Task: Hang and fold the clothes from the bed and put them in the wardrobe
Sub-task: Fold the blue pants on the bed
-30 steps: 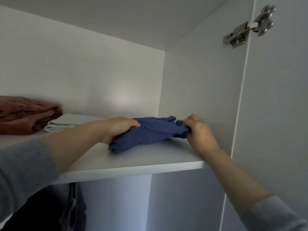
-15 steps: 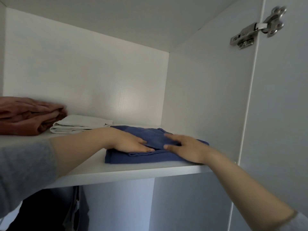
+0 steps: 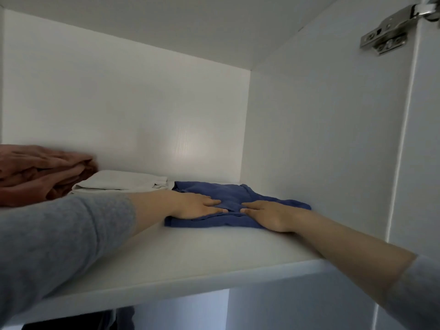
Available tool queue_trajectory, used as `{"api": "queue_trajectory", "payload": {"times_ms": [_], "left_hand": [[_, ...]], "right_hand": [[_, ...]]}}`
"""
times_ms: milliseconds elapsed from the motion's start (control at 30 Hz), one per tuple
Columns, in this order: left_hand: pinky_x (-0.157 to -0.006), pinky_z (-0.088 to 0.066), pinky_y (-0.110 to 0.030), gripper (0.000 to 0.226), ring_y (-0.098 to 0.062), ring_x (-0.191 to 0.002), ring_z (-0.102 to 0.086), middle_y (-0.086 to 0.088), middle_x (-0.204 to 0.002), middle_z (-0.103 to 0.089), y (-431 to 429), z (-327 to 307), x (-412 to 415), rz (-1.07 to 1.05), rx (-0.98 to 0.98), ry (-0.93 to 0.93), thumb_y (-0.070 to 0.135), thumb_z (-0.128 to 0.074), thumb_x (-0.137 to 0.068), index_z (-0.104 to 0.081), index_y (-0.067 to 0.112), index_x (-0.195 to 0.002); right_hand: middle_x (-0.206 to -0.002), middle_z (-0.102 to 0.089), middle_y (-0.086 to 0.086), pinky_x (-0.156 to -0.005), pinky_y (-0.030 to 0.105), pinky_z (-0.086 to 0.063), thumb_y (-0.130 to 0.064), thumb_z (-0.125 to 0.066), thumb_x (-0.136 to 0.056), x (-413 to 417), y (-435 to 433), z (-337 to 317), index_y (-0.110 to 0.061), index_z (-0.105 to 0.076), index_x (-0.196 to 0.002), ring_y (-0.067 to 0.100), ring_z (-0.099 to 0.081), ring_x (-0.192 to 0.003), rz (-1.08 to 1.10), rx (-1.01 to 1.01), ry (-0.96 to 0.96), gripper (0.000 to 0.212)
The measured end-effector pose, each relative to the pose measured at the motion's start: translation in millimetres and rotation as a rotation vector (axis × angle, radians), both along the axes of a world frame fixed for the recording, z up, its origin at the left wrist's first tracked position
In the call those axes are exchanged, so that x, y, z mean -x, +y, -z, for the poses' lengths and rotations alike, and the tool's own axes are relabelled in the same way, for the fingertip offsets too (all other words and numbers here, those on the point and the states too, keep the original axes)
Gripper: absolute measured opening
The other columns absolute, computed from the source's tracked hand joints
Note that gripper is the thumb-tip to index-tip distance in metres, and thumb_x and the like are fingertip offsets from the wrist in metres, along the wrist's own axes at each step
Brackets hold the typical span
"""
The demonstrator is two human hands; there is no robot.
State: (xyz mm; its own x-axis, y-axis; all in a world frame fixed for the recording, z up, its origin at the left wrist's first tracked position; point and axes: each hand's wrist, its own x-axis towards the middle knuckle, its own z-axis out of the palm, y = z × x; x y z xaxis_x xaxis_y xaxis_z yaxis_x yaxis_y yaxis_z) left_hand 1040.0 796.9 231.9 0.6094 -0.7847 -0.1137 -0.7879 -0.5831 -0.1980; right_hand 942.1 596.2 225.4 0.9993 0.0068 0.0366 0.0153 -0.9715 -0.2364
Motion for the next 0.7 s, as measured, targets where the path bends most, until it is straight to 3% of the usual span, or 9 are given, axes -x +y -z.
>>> {"api": "queue_trajectory", "payload": {"times_ms": [267,400,533,567,633,700], "left_hand": [[-0.121,-0.004,-0.035,0.050,-0.023,-0.150,-0.002,-0.002,-0.163,0.006,-19.1,-0.2,-56.5,-0.066,-0.113,-0.149,0.027,-0.020,-0.107,0.003,0.033,-0.151],[-0.119,-0.004,-0.028,0.050,-0.022,-0.150,-0.004,-0.004,-0.163,0.006,-25.1,-1.0,-74.1,-0.116,-0.090,-0.164,0.021,-0.017,-0.107,0.005,0.026,-0.152],[-0.114,-0.007,-0.025,0.052,-0.022,-0.149,-0.008,-0.004,-0.163,0.004,-25.8,-2.9,-77.4,-0.179,-0.019,-0.136,0.017,-0.021,-0.107,0.002,0.029,-0.152],[-0.116,-0.010,-0.028,0.050,-0.023,-0.149,-0.012,-0.005,-0.163,-0.003,-25.8,-3.8,-76.6,-0.205,0.013,-0.095,0.024,-0.022,-0.107,-0.003,0.030,-0.153],[-0.115,-0.024,-0.032,0.051,-0.024,-0.139,-0.034,-0.005,-0.155,-0.034,-23.2,-7.7,-74.8,-0.250,0.142,-0.053,0.042,-0.030,-0.104,-0.032,0.022,-0.150],[-0.100,-0.039,-0.030,0.042,-0.024,-0.117,-0.053,-0.008,-0.131,-0.058,-21.0,-12.7,-76.4,-0.241,0.236,-0.103,0.038,-0.041,-0.102,-0.056,0.011,-0.129]], "right_hand": [[-0.152,-0.039,0.006,-0.117,0.034,-0.022,-0.041,-0.020,-0.106,-67.1,-17.6,1.5,-0.018,-0.045,-0.142,0.023,-0.037,-0.137,-0.063,0.055,-0.005,0.049],[-0.150,-0.040,0.007,-0.115,0.036,-0.025,-0.030,-0.017,-0.108,-95.1,-22.4,3.8,-0.015,-0.044,-0.140,0.026,-0.039,-0.134,-0.081,0.127,0.015,0.044],[-0.148,-0.041,0.007,-0.115,0.038,-0.026,-0.033,-0.016,-0.108,-109.6,-25.8,4.2,-0.016,-0.045,-0.137,0.026,-0.040,-0.132,-0.082,0.104,0.017,0.044],[-0.147,-0.043,0.009,-0.115,0.040,-0.027,-0.036,-0.016,-0.107,-111.5,-26.6,4.3,-0.016,-0.046,-0.135,0.026,-0.041,-0.132,-0.083,0.109,0.016,0.046],[-0.144,-0.045,0.011,-0.114,0.041,-0.027,-0.040,-0.017,-0.106,-113.6,-25.8,4.5,-0.016,-0.049,-0.131,0.028,-0.042,-0.132,-0.076,0.092,0.014,0.047],[-0.140,-0.049,0.011,-0.112,0.038,-0.029,-0.043,-0.020,-0.105,-111.4,-25.2,4.9,-0.020,-0.054,-0.114,0.027,-0.044,-0.129,-0.064,0.094,-0.014,0.042]]}}
